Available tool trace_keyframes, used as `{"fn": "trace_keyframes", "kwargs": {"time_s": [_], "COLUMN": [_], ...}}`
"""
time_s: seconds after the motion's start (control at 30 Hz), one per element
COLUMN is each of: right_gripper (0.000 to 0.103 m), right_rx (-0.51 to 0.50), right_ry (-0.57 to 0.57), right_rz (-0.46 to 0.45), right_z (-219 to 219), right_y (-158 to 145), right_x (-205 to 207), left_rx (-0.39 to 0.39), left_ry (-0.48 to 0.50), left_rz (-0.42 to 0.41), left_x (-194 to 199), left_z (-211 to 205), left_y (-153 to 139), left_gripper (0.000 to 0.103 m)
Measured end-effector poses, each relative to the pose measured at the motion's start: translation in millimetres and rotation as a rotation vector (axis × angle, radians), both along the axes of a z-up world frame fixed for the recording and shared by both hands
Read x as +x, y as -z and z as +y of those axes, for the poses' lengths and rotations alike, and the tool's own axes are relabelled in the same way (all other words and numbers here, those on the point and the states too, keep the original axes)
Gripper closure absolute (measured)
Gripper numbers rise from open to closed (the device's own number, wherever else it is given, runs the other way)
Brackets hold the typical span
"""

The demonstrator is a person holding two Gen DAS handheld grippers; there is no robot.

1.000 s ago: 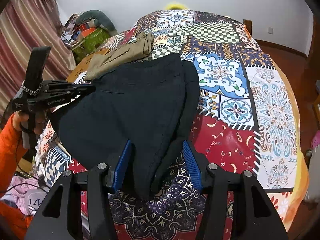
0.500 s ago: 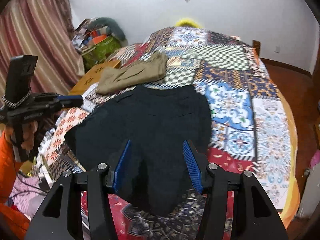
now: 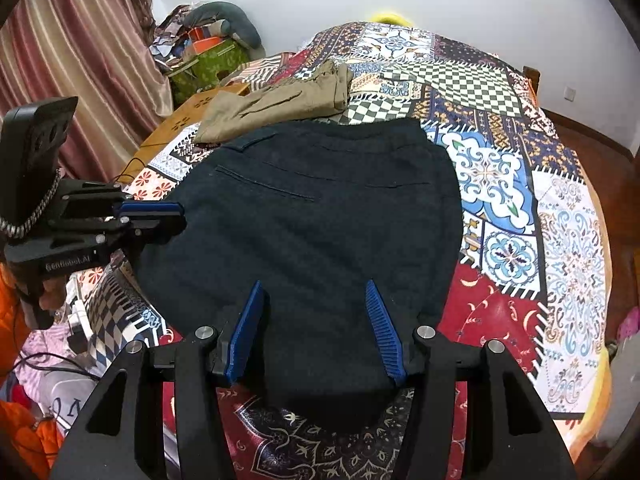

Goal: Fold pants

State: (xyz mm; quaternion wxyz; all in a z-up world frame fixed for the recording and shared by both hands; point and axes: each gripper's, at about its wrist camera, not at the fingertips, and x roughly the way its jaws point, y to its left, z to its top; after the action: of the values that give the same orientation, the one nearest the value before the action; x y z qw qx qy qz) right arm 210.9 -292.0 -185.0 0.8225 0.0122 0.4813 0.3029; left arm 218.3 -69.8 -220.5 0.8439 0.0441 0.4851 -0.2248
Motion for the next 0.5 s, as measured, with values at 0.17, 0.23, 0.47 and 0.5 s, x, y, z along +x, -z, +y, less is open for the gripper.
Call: {"fn": "trace_keyframes", "kwargs": {"time_s": [0.17, 0.23, 0.47, 0.5], "right_gripper": [0.053, 0.053, 0.040, 0.040], "right_rx": [0.010, 0.011, 0.022, 0.029], "right_ry": [0.049, 0.079, 0.179, 0.185], "right_rz": [-0.024, -0.028, 0.016, 0.031], "right_z": [-14, -23, -48, -50], "right_y": [-13, -17, -8, -5], "right_x": [9, 14, 33, 35], "left_rx": [0.011, 0.016, 0.028, 0.027], "left_ry": [-0.036, -0.054, -0.093, -0.092], "left_rz": [-0.053, -0.064, -0.040, -0.025], "left_x": [10, 16, 39, 42], "left_z": [12, 16, 21, 21], "left_y": [-16, -18, -6, -2], "left_gripper": [0.080, 0.064, 0.041, 0.041]}}
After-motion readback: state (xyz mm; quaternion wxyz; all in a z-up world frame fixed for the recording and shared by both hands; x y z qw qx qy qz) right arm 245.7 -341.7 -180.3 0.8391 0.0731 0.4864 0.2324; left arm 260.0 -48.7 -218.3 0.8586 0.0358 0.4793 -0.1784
